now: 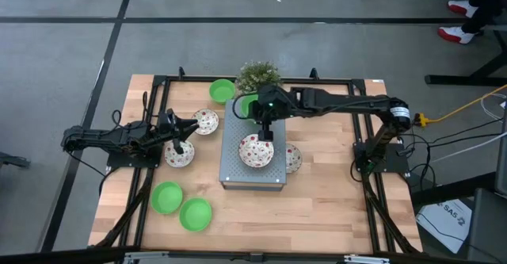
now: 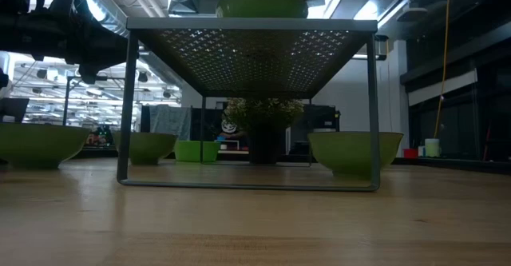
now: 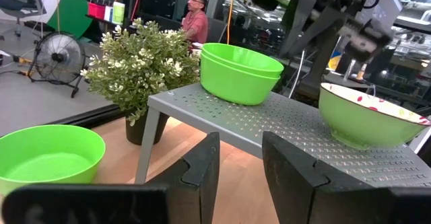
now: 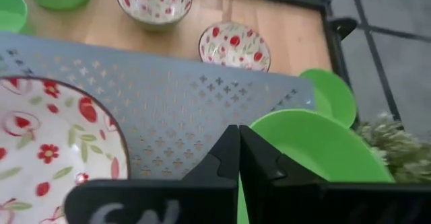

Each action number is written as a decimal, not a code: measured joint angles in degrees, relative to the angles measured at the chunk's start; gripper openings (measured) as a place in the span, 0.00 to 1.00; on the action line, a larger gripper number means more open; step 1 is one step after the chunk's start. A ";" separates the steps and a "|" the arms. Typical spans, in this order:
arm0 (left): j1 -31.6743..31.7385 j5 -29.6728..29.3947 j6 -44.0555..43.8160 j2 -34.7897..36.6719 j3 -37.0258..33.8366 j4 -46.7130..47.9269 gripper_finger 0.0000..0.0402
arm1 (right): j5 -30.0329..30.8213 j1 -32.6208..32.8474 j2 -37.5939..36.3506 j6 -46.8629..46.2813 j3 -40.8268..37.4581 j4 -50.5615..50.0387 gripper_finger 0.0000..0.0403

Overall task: Pick & Place Mini bowls
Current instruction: Stack the green bowl on the green bowl on the shelf, then stack the red patterned bowl on the red patterned bowl on the shelf

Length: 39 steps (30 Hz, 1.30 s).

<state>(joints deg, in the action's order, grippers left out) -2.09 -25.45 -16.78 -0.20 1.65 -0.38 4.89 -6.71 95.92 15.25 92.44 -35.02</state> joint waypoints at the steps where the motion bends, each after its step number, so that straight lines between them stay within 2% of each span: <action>1: 0.00 0.00 -0.02 0.00 0.00 0.00 0.27 | 0.01 0.01 -0.47 0.00 0.01 0.02 0.01; 6: 0.00 0.00 0.00 0.01 0.00 0.00 0.27 | 0.20 -0.02 -2.75 -0.01 0.02 -1.26 0.01; 11: -0.01 0.01 0.00 0.00 0.00 0.00 0.27 | 5.36 -0.44 -3.89 0.19 0.02 -5.26 0.02; 16: 0.00 0.00 0.00 0.01 0.00 0.00 0.27 | 5.79 -2.43 -4.47 0.35 0.02 -9.39 0.02; 18: -0.01 0.00 -0.01 0.00 0.00 0.00 0.27 | 4.12 -3.96 -4.74 0.14 0.02 -12.02 0.02; 24: 0.00 0.00 -0.01 0.00 0.00 0.00 0.27 | -6.65 -8.23 -6.02 -3.66 0.02 -15.54 0.02; 28: -0.01 0.00 -0.01 0.01 0.00 0.00 0.27 | -9.59 -9.25 -7.55 -6.05 0.02 -18.15 0.02; 33: -0.02 0.01 0.00 0.00 0.00 0.00 0.27 | -8.50 -9.85 -10.76 -5.77 0.02 -24.15 0.02; 39: -0.02 0.00 0.00 -0.01 0.00 0.00 0.27 | -1.73 -13.59 -12.96 -6.61 0.02 -30.11 0.02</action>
<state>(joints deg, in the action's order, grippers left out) -2.11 -25.45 -16.78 -0.21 1.65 -0.38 3.16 -20.29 82.96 8.64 92.47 -65.12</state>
